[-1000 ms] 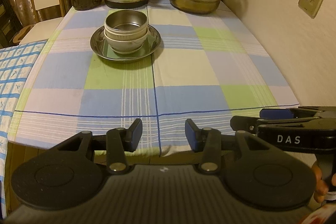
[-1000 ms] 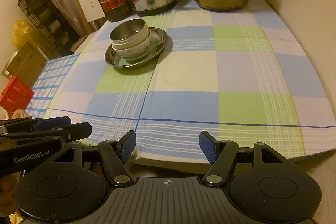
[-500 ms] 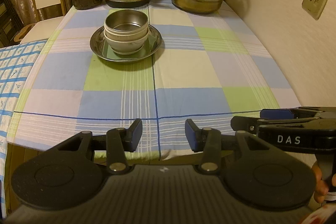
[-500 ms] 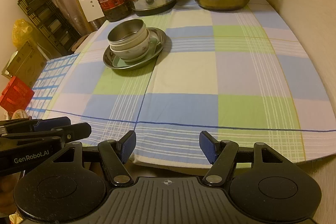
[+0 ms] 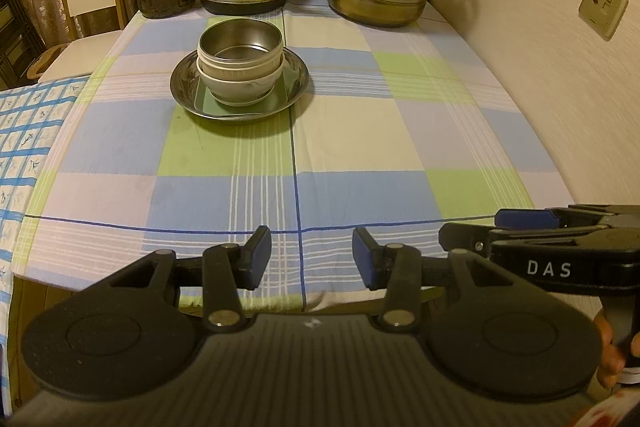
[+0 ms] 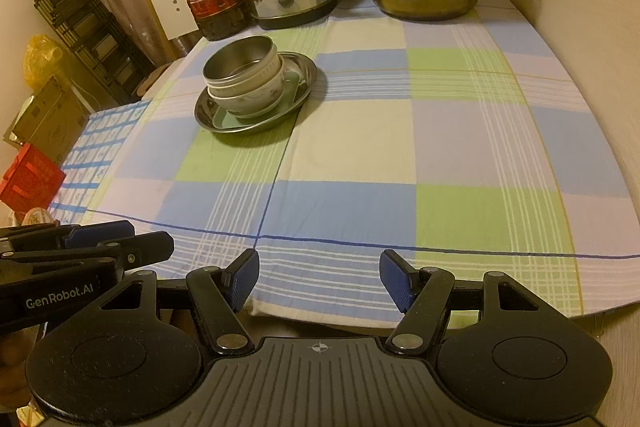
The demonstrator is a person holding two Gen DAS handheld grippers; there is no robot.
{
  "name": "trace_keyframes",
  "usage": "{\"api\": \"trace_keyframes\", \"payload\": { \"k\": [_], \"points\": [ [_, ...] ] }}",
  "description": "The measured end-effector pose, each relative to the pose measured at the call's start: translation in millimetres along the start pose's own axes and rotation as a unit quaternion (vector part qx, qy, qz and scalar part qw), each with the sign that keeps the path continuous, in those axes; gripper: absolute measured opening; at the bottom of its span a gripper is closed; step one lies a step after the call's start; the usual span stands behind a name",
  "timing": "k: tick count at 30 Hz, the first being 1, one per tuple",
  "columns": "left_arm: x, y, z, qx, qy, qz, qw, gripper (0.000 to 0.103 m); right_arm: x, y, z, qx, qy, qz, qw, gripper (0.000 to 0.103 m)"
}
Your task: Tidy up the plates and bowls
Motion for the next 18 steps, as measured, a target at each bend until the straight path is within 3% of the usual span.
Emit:
{"api": "trace_keyframes", "payload": {
  "k": [18],
  "points": [
    [4.6,-0.8,-4.1,-0.002,0.000,-0.003,1.0000,0.042,1.6,0.4,-1.7,-0.001,0.000,-0.002,1.000,0.067]
  ]
}}
Point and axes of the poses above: each gripper's, at about its wrist camera, not at the fingertips, and x roughly the way its jaws point, y to its right, z to its underside, the point moved 10 cm from there along x, roughly the way its jaws point, and after that the axes turned 14 degrees about -x, right-handed, at the moved point
